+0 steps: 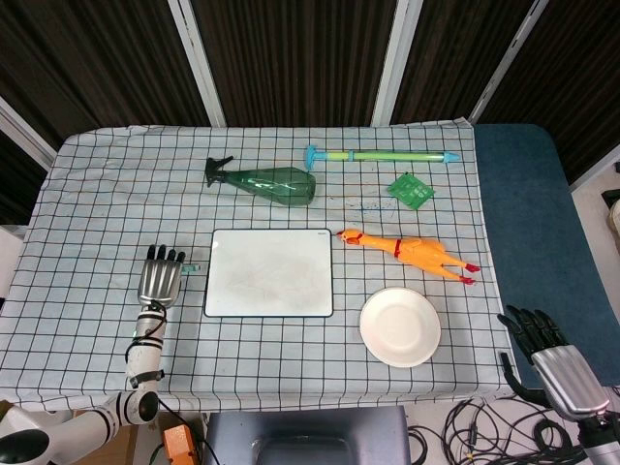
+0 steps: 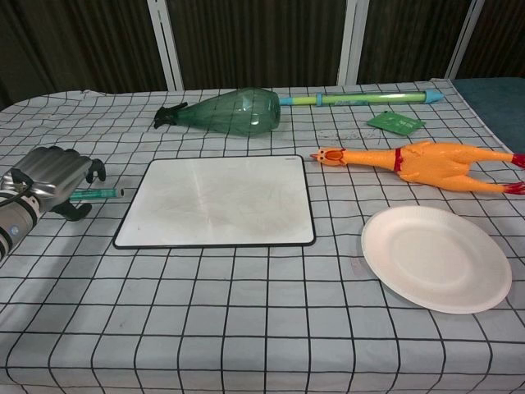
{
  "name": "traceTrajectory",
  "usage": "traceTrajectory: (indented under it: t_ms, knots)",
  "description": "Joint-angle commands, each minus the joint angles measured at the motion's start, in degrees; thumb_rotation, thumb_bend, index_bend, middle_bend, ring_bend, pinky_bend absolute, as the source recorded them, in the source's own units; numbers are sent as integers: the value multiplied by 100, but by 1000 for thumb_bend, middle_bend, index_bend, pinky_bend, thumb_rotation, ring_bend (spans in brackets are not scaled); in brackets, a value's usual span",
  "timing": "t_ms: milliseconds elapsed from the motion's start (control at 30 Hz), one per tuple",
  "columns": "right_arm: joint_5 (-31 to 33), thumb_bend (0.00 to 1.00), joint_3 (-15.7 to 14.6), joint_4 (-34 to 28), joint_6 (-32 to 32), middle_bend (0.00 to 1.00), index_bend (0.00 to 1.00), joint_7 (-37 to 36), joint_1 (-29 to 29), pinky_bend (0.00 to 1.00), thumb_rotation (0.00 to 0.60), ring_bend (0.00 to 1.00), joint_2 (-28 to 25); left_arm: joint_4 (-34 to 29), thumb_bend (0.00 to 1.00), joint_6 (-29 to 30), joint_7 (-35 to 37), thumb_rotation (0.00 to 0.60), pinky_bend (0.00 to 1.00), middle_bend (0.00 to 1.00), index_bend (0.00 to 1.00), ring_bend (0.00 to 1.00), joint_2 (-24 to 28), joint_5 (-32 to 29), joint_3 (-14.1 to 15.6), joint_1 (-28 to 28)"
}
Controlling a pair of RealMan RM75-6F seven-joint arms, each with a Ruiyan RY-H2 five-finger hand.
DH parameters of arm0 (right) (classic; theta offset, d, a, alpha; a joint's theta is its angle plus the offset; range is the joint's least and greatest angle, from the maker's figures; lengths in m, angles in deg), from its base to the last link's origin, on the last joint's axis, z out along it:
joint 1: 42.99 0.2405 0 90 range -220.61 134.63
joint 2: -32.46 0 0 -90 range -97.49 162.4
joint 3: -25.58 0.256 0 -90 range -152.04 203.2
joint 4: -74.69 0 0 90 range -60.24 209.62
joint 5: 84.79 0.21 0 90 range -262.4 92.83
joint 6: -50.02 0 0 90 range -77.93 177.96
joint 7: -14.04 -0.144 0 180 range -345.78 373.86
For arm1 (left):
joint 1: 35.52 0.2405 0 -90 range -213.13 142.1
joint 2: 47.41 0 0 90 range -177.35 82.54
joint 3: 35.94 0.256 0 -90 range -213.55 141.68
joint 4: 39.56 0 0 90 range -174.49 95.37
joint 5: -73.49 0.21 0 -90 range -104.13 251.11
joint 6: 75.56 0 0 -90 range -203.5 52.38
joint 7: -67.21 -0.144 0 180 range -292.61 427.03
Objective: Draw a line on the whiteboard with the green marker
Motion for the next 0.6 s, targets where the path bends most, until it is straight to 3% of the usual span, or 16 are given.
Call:
traceTrajectory:
  t_ms: [33, 600]
  knots:
    - [3, 270, 2, -4, 4, 0, 0, -3, 3, 6, 600, 0, 1, 15, 379, -1, -12, 600, 194, 338, 339, 194, -4, -2, 8, -3]
    - [3, 269, 2, 8, -15, 0, 0, -54, 5, 6, 600, 0, -18, 924, 379, 154, -13, 600, 204, 468, 438, 295, -550, 369, 141, -242]
